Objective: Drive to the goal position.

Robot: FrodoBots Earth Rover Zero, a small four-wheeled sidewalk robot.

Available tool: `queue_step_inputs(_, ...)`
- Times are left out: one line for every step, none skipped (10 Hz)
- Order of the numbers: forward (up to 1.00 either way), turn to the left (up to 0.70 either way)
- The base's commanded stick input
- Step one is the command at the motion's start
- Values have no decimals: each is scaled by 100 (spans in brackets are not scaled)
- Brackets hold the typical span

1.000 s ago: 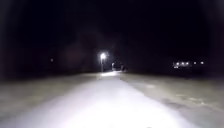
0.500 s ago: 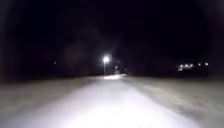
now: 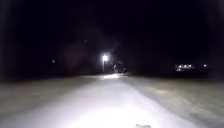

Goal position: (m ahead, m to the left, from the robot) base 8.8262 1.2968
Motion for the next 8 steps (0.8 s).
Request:
queue_step_inputs(70, 0)
queue_step_inputs(70, 0)
queue_step_inputs(70, 0)
queue_step_inputs(70, 0)
queue_step_inputs(70, 0)
queue_step_inputs(70, 0)
queue_step_inputs(70, 0)
queue_step_inputs(70, 0)
